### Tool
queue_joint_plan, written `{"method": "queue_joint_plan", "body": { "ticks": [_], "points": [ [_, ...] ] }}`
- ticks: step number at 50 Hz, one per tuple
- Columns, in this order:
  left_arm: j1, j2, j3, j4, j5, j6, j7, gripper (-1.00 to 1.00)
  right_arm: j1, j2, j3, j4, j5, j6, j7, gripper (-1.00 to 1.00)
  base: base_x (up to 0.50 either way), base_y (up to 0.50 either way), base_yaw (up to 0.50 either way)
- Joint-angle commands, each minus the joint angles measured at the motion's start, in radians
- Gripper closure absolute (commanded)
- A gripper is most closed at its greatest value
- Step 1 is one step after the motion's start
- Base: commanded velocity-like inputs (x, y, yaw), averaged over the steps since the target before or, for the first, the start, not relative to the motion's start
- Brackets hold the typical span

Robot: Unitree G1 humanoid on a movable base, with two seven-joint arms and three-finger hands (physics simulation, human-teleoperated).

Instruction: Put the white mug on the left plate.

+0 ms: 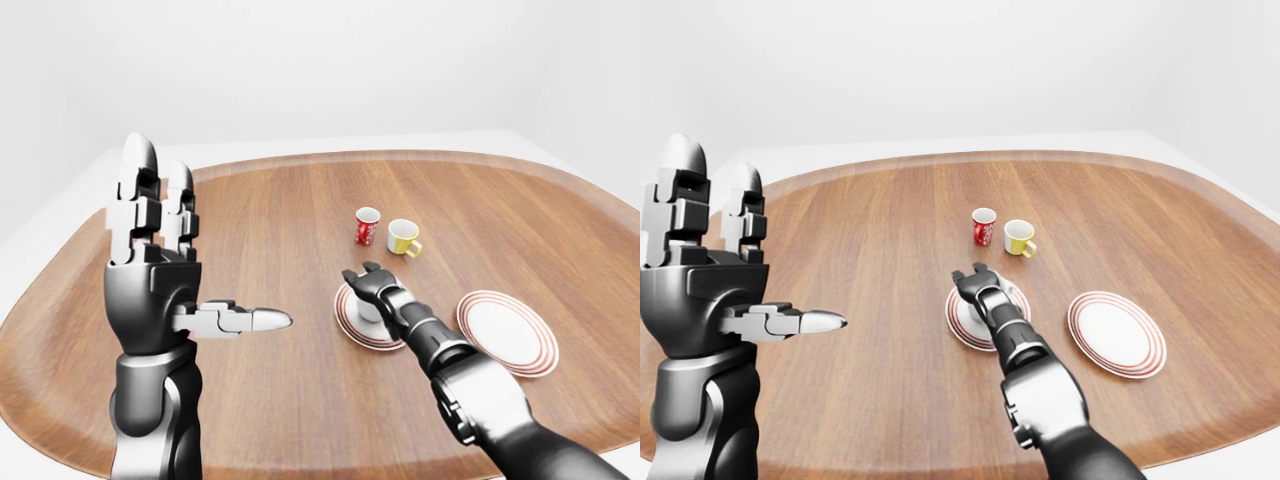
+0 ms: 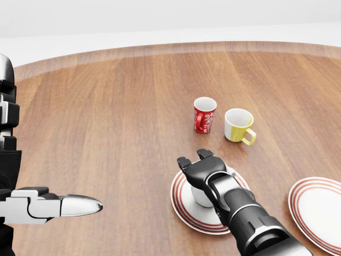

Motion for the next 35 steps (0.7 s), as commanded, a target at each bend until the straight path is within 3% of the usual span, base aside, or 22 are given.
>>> {"method": "queue_joint_plan", "body": {
  "ticks": [1,25,35],
  "points": [
    [-0.003,0.000,-0.001,0.001,0.000,0.000,0.001,-1.00,-0.003,-0.012,0.013,-0.045,-0.020,0.000,0.048,-1.00,0.00,0.00,0.00],
    [-0.005,0.000,-0.003,-0.003,0.000,0.000,0.002,-1.00,0.058,-0.053,-0.015,-0.350,-0.057,0.000,0.192,-1.00,0.00,0.00,0.00],
    [-0.004,0.000,-0.002,-0.006,-0.001,0.000,0.001,-1.00,0.051,-0.050,-0.038,-0.333,-0.024,0.000,0.166,-1.00,0.00,0.00,0.00]
  ]
}}
